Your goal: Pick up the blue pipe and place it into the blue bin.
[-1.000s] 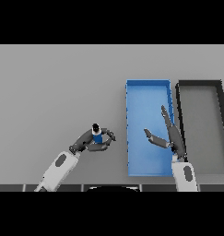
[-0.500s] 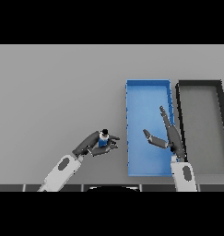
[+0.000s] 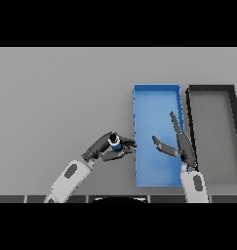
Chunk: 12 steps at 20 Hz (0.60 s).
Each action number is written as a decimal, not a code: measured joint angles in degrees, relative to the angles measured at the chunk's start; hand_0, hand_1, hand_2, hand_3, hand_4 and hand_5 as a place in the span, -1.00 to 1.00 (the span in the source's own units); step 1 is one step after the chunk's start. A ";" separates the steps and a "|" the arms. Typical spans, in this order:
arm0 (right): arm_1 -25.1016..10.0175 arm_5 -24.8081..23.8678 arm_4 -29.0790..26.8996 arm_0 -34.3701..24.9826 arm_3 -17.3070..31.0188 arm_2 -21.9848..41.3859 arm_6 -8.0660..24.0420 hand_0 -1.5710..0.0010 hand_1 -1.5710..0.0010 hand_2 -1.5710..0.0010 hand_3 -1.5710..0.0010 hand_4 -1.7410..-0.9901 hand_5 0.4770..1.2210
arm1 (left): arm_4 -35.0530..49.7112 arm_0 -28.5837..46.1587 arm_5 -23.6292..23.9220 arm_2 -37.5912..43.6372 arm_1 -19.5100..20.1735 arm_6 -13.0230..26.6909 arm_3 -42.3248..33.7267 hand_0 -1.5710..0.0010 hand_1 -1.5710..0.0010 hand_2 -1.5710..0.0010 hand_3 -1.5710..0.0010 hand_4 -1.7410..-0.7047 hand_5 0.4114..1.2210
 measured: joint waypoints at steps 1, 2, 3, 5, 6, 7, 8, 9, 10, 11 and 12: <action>0.06 0.13 0.22 0.31 0.10 0.27 -0.18 1.00 1.00 1.00 1.00 0.64 -0.76 | 0.17 -0.45 -0.62 0.30 0.24 1.06 -0.38 -0.99 -0.99 -0.99 -0.99 -0.48 0.99; -0.61 0.70 -0.32 0.52 -0.32 -0.08 -0.82 1.00 1.00 1.00 1.00 0.64 -0.75 | -0.04 -1.26 -0.83 0.27 -0.52 2.35 -0.21 -0.99 -0.99 -0.99 -0.99 -0.48 0.99; -0.62 0.63 -0.27 0.68 -0.69 -0.05 -0.46 1.00 1.00 1.00 1.00 0.65 -0.75 | -0.09 -0.94 -1.46 0.30 -0.33 2.25 -0.43 -0.99 -0.99 -1.00 -0.99 -0.48 1.00; -0.66 0.58 -0.63 0.63 -1.17 -0.30 -0.18 1.00 1.00 1.00 1.00 0.64 -0.73 | 0.13 -1.10 -2.39 0.81 -0.45 3.10 -0.53 -1.00 -1.00 -1.00 -1.00 -0.48 1.00; -0.61 0.43 -0.42 1.16 -1.76 -0.16 0.01 1.00 1.00 1.00 1.00 0.64 -0.73 | 0.45 -1.69 -2.92 1.35 -0.49 3.32 -0.58 -1.00 -1.00 -1.00 -1.00 -0.48 1.00; -0.46 0.04 0.00 1.82 -2.36 0.01 0.20 1.00 1.00 1.00 1.00 0.65 -0.73 | 0.21 -1.52 -3.46 1.38 -0.50 3.26 -0.19 -1.00 -1.00 -1.00 -1.00 -0.48 1.00; -0.24 -0.47 0.55 2.46 -2.96 0.21 0.49 1.00 1.00 1.00 1.00 0.65 -0.73 | -0.03 -2.22 -3.38 1.72 -1.14 4.17 0.38 -1.00 -1.00 -1.00 -1.00 -0.48 1.00; -0.01 -1.07 1.18 3.18 -3.56 0.40 0.71 1.00 1.00 1.00 1.00 0.65 -0.73 | -0.25 -1.83 -3.65 1.44 -1.52 3.78 -0.03 -1.00 -1.00 -1.00 -1.00 -0.48 1.00; 0.24 -1.72 1.86 3.91 -4.16 0.60 0.91 1.00 1.00 1.00 1.00 0.62 -0.73 | -0.35 -1.30 -3.66 1.36 -1.66 3.84 -0.85 -1.00 -1.00 -1.00 -1.00 -0.48 1.00; 0.63 -2.32 2.67 4.84 -4.95 1.06 0.71 1.00 1.00 1.00 1.00 0.56 -0.73 | -0.98 -1.13 -3.62 1.34 -1.84 3.82 -0.74 -1.00 -1.00 -1.00 -1.00 -0.48 1.00; 0.94 -2.93 3.18 5.33 -5.15 1.14 1.28 1.00 1.00 1.00 1.00 0.48 -0.73 | -1.24 -0.54 -3.96 1.13 -2.03 3.57 -0.81 -1.00 -1.00 -1.00 -1.00 -0.48 1.00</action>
